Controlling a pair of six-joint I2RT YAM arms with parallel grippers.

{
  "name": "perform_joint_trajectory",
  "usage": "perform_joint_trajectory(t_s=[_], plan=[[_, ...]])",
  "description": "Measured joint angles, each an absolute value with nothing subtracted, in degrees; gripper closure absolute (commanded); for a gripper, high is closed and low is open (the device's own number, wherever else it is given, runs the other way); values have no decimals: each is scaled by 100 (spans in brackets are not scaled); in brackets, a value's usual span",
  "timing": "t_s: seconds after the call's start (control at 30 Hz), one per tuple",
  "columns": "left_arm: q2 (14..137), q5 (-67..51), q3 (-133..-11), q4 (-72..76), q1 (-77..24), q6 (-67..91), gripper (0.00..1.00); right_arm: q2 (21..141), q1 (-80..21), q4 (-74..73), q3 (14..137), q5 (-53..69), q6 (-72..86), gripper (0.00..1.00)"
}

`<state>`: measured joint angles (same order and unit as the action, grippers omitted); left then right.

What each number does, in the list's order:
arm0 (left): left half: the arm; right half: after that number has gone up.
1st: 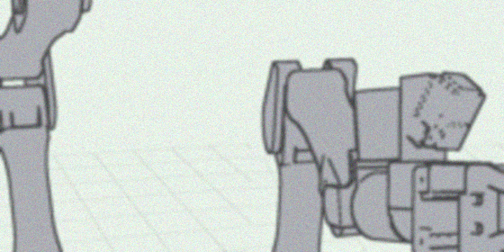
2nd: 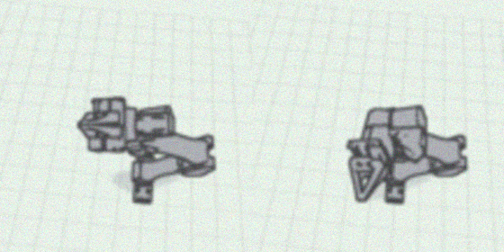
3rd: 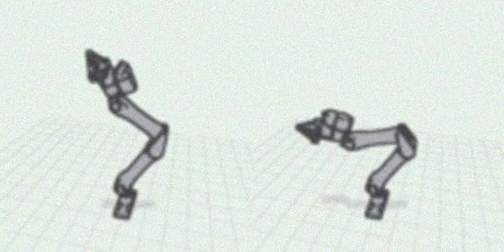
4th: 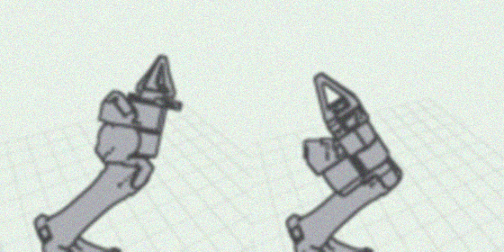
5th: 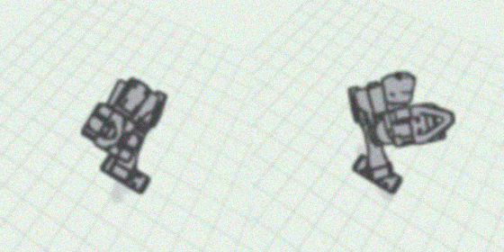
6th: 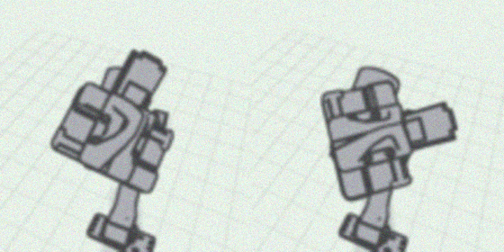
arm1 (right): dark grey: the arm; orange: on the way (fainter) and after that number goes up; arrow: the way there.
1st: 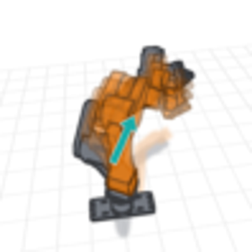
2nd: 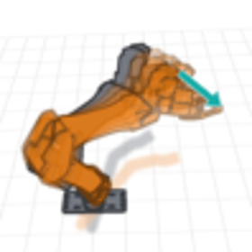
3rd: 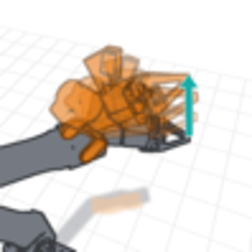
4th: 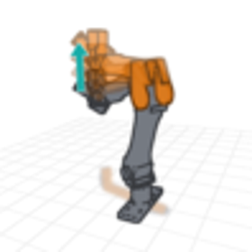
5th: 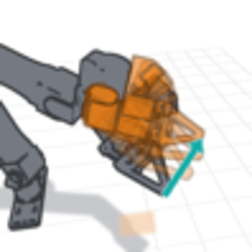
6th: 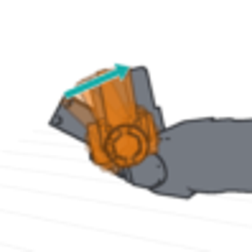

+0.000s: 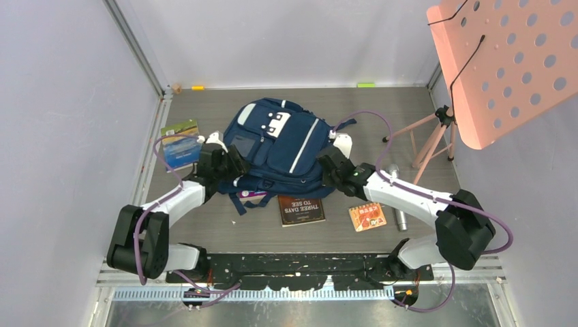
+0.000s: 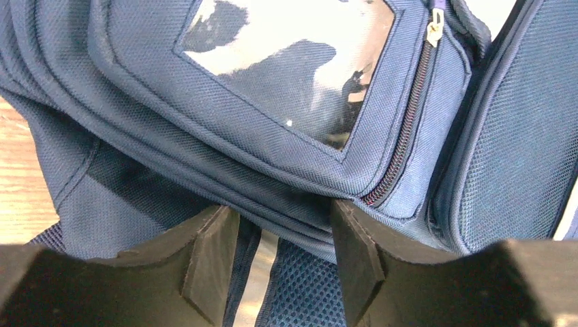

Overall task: Pack the student bag
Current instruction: Zip the student bag at the center of the board.

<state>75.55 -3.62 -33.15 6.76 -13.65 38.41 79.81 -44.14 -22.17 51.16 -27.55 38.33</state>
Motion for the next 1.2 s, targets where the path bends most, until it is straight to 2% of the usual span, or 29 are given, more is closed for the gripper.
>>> perform_joint_trajectory(t_s=[0.1,0.23,0.47,0.73,1.2], plan=[[7516,-412,-3430,556,-1380,3581,27,7896,-4303,-2075,5072,-2340,3321,100],[7168,-30,-3623,200,-1726,2961,20,7771,-4252,-2008,5048,-2003,2980,100],[6217,740,-3656,207,-3216,1428,18,7636,-4202,-1925,4849,-1715,2836,100],[6648,607,-3708,1149,-4464,222,15,7581,-4193,-1802,4818,-1457,2840,100],[8538,156,-4324,2399,-4713,-217,15,7262,-4187,-1708,4657,-1380,2974,100]])
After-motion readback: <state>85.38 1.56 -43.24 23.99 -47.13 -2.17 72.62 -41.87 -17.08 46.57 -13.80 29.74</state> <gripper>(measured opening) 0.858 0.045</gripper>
